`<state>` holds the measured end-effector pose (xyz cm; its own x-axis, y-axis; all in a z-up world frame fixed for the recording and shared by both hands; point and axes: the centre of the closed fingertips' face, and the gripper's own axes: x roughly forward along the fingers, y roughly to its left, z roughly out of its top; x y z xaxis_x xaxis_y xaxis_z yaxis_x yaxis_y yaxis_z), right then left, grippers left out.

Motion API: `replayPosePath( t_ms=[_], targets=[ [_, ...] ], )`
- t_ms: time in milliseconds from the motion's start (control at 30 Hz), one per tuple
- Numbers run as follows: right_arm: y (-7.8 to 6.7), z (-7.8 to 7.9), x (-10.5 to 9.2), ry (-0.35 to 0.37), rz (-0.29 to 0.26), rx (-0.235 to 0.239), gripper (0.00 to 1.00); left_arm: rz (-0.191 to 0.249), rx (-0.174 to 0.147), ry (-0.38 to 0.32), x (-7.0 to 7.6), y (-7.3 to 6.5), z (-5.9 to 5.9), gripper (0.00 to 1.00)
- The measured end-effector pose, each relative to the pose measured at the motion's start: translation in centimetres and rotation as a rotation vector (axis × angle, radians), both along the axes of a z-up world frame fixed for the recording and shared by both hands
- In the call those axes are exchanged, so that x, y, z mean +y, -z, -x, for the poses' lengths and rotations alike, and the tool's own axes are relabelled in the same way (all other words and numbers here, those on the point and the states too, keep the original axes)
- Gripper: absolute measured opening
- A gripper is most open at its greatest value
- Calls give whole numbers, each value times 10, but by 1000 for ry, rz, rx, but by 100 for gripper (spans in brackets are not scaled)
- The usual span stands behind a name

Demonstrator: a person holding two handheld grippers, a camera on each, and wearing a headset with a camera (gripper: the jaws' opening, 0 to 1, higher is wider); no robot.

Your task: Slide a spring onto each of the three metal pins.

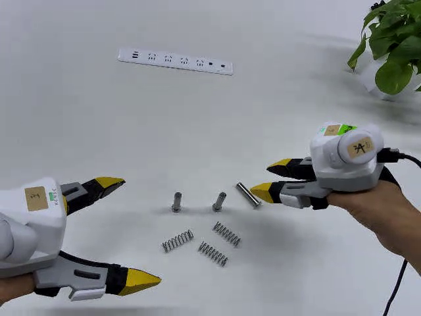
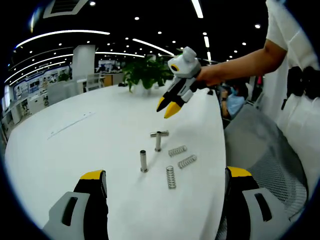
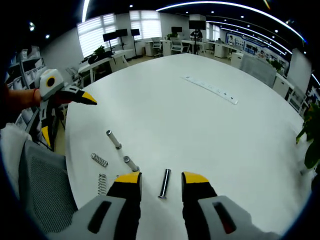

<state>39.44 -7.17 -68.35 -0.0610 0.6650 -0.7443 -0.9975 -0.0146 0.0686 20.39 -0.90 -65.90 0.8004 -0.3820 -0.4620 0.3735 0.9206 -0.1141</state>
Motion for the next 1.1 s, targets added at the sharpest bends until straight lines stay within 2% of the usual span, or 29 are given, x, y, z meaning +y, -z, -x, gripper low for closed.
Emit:
replayPosePath(
  t_ms=[100, 267, 300, 533, 600, 667, 767, 1100],
  targets=[
    [9, -2, 4, -3, 41, -7, 31, 5, 3, -3, 0, 1, 0, 100],
    [21, -4, 12, 16, 92, 22, 28, 9, 10, -6, 4, 5, 0, 100],
    [26, -5, 13, 20, 116, 24, 28, 11, 11, -8, 3, 5, 0, 100],
    [52, -5, 20, 11, 196, 32, 24, 17, 16, -7, 2, 6, -1, 100],
    [52, -5, 23, 8, 209, 35, 24, 21, 18, -7, 2, 7, -2, 100],
    [59, -5, 21, 9, 235, 47, 23, 22, 21, -8, 2, 7, -2, 100],
    [62, -6, 25, -1, 260, 39, 21, 20, 24, -7, 2, 8, -3, 100],
    [72, -6, 21, -20, 331, 29, 18, 28, 27, -14, 6, 12, -3, 100]
  ],
)
